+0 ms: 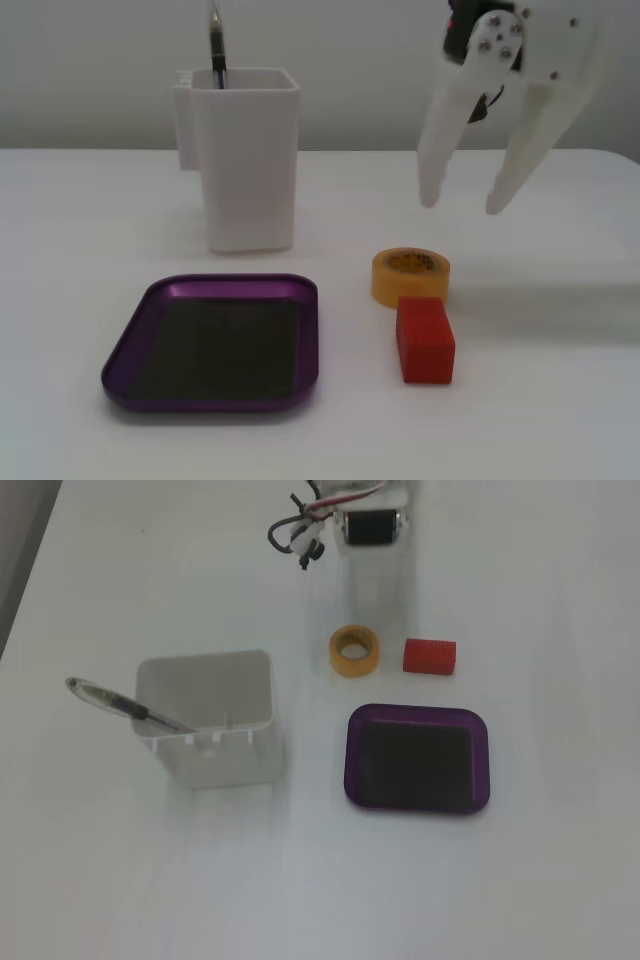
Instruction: Grab up the yellow tape and put it in the box.
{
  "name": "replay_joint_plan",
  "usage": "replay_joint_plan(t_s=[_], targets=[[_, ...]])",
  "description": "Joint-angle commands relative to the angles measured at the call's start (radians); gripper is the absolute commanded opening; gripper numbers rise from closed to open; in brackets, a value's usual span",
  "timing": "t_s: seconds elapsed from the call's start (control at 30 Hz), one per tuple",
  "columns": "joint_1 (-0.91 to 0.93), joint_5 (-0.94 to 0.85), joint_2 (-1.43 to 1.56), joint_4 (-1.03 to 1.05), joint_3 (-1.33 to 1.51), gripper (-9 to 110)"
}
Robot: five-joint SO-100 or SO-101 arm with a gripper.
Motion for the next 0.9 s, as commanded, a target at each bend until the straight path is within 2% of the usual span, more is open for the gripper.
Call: replay_joint_plan(t_s=[0.0,0.87], targets=[[0.003,-0.003,-0.066,-0.015,-0.061,18],[0.002,-0.006,-0.146,-0.296,0.212,15]])
